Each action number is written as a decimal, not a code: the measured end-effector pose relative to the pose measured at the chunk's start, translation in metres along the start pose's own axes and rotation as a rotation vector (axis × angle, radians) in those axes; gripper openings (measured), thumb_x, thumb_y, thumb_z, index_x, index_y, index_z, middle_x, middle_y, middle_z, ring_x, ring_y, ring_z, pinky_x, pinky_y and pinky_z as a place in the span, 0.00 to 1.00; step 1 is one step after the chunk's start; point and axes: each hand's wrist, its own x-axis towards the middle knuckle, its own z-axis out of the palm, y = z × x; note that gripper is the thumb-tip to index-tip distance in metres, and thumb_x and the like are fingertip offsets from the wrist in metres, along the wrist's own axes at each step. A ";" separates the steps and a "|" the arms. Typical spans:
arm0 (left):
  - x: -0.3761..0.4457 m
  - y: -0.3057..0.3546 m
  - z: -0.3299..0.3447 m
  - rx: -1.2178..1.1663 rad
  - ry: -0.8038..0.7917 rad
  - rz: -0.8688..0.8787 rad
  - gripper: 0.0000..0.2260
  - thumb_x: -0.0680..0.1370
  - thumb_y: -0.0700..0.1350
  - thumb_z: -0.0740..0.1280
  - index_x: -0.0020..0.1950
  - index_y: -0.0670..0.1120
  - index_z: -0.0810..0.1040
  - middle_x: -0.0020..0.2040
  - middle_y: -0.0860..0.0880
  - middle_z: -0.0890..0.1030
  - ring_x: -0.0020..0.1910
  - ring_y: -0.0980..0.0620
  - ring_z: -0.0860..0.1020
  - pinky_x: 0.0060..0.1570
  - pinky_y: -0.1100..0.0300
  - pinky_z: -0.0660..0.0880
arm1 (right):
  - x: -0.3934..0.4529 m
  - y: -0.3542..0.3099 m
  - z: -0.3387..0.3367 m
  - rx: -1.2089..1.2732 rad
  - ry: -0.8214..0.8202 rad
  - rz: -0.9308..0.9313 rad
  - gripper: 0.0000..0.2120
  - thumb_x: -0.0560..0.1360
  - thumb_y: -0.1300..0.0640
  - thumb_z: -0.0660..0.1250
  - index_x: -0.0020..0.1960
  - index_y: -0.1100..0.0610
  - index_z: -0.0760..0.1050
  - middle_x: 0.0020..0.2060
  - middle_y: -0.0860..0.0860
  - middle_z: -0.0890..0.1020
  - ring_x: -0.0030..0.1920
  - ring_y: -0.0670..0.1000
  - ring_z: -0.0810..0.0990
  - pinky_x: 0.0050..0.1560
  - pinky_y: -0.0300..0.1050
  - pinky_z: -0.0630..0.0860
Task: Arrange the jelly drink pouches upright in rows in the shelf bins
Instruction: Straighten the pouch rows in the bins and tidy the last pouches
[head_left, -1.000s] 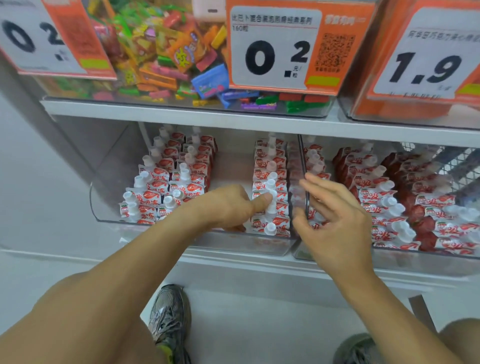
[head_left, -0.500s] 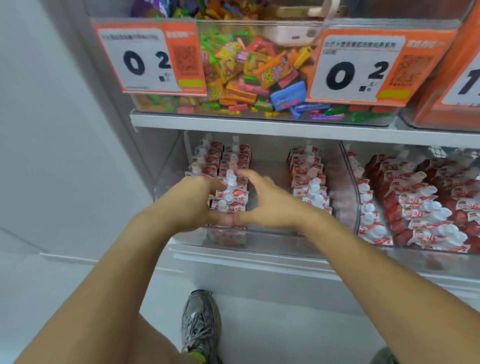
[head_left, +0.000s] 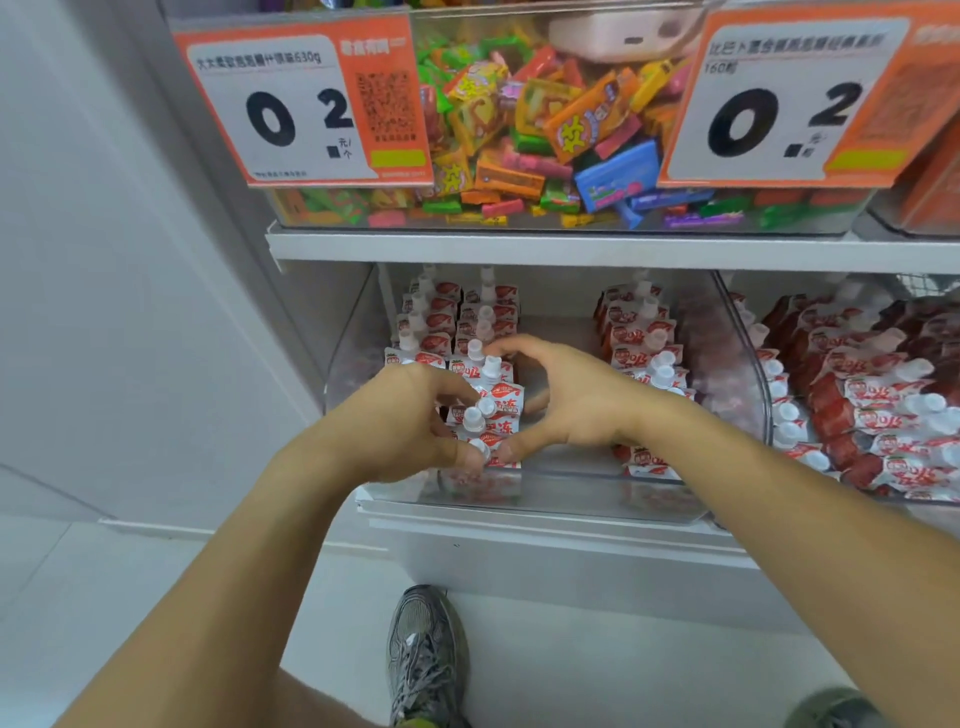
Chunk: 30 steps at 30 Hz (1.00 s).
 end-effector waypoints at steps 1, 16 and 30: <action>0.001 0.000 0.000 -0.002 0.013 0.000 0.27 0.65 0.53 0.79 0.62 0.52 0.78 0.48 0.54 0.82 0.41 0.60 0.80 0.45 0.67 0.74 | -0.001 -0.001 -0.001 0.002 0.007 0.003 0.51 0.56 0.54 0.85 0.73 0.46 0.64 0.69 0.42 0.71 0.59 0.47 0.79 0.64 0.47 0.75; 0.009 0.012 0.008 -0.011 -0.031 0.022 0.33 0.66 0.61 0.75 0.67 0.51 0.74 0.47 0.55 0.78 0.40 0.58 0.75 0.46 0.64 0.71 | -0.011 0.006 -0.016 0.408 0.013 0.267 0.27 0.76 0.62 0.71 0.72 0.49 0.69 0.67 0.55 0.75 0.59 0.53 0.81 0.59 0.50 0.79; 0.079 0.024 0.045 -0.641 0.034 -0.364 0.32 0.78 0.66 0.53 0.75 0.47 0.63 0.71 0.47 0.70 0.69 0.44 0.69 0.70 0.47 0.63 | 0.028 0.016 0.025 0.836 0.427 0.416 0.14 0.80 0.53 0.59 0.54 0.60 0.79 0.50 0.58 0.85 0.55 0.58 0.83 0.63 0.58 0.76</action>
